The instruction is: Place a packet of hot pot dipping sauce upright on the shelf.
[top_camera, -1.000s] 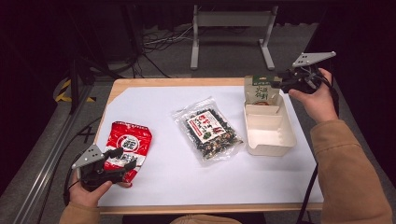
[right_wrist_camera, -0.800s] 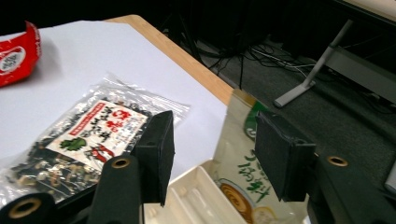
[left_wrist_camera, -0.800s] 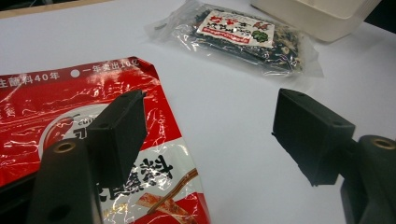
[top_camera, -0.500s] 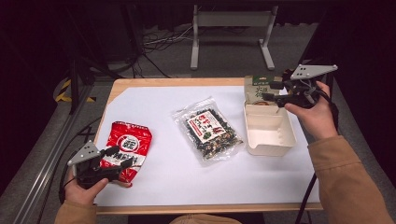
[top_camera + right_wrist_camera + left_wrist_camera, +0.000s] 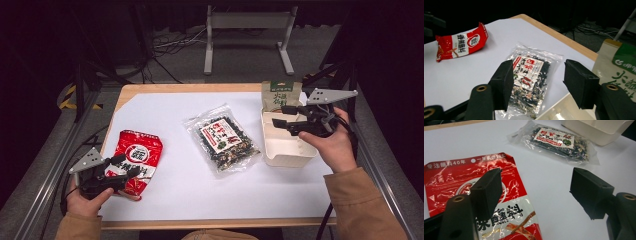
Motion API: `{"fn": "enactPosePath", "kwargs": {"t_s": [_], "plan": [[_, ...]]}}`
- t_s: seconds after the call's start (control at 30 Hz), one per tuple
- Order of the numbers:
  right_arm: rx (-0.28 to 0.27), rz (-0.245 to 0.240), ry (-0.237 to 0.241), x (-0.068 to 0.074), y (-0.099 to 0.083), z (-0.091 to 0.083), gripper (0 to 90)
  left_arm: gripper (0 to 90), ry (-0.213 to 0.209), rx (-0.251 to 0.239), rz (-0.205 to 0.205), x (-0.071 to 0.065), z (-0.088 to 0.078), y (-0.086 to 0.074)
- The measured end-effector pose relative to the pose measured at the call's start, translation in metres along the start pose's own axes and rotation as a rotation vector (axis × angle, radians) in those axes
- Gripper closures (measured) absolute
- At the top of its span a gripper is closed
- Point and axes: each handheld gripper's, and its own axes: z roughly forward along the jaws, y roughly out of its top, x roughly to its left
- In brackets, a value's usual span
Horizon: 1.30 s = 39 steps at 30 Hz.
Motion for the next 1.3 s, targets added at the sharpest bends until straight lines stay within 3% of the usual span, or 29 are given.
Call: {"fn": "enactPosePath", "kwargs": {"t_s": [0.2,0.37,0.47,0.5,0.6,0.67,0.93,1.13,1.3], "plan": [[0.004,0.005,0.017,0.014,-0.011,0.008,40.6,26.0,0.019,0.012,-0.007,0.004,-0.005,0.006],[0.019,0.016,0.063,0.023,-0.021,0.019,39.3,24.0,0.008,0.029,-0.018,0.007,-0.007,0.005],[0.024,0.014,0.077,0.027,-0.025,0.023,39.3,24.0,0.024,0.043,-0.028,0.01,-0.009,0.005],[0.021,0.017,0.085,0.028,-0.026,0.025,39.3,24.0,0.04,0.05,-0.041,0.011,-0.01,0.004],[0.011,0.03,0.104,0.03,-0.03,0.032,39.6,24.7,0.146,0.114,-0.068,0.014,-0.01,0.004],[0.032,0.024,0.102,0.03,-0.03,0.035,39.7,25.1,0.168,0.14,-0.078,0.017,-0.008,0.002],[0.042,0.013,0.112,0.034,-0.032,0.041,39.6,25.1,0.157,0.152,-0.135,0.03,-0.005,0.0],[0.039,0.008,0.113,0.036,-0.032,0.042,39.3,25.2,0.142,0.141,-0.175,0.047,-0.001,0.008],[0.035,0.002,0.121,0.038,-0.031,0.043,39.0,25.1,0.161,0.163,-0.187,0.058,0.005,0.015]]}}
